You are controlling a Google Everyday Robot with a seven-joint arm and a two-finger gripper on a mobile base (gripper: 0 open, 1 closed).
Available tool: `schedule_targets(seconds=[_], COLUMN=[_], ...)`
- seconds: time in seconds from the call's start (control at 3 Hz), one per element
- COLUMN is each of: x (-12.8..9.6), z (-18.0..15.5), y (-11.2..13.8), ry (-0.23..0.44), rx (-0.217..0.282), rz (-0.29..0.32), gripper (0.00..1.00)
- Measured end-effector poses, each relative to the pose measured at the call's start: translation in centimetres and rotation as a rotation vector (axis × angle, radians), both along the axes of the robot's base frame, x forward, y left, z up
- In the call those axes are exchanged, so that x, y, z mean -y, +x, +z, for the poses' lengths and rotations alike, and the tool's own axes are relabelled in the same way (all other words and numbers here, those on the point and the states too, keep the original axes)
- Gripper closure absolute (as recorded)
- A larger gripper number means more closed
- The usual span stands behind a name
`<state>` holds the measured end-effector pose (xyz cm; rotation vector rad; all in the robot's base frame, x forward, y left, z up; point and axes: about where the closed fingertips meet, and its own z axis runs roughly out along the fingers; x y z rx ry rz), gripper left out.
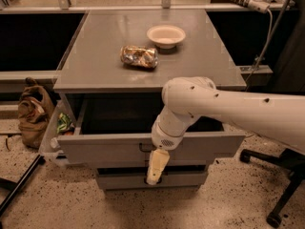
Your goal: Open top drawer
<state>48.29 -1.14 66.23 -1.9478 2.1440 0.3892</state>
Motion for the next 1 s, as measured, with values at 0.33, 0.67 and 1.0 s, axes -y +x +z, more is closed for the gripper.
schedule_targets(seconds=[0.33, 0.67, 1.0], x=[-0.1, 0.6, 1.6], z=[-0.2, 0.2, 0.7], y=[-1.6, -3.6, -7.4], ry=[0.0, -0.005, -0.023], rx=[-0.039, -0.075, -0.134], rz=[0.026, 0.031, 0.032], gripper=[0.0, 0.0, 0.0])
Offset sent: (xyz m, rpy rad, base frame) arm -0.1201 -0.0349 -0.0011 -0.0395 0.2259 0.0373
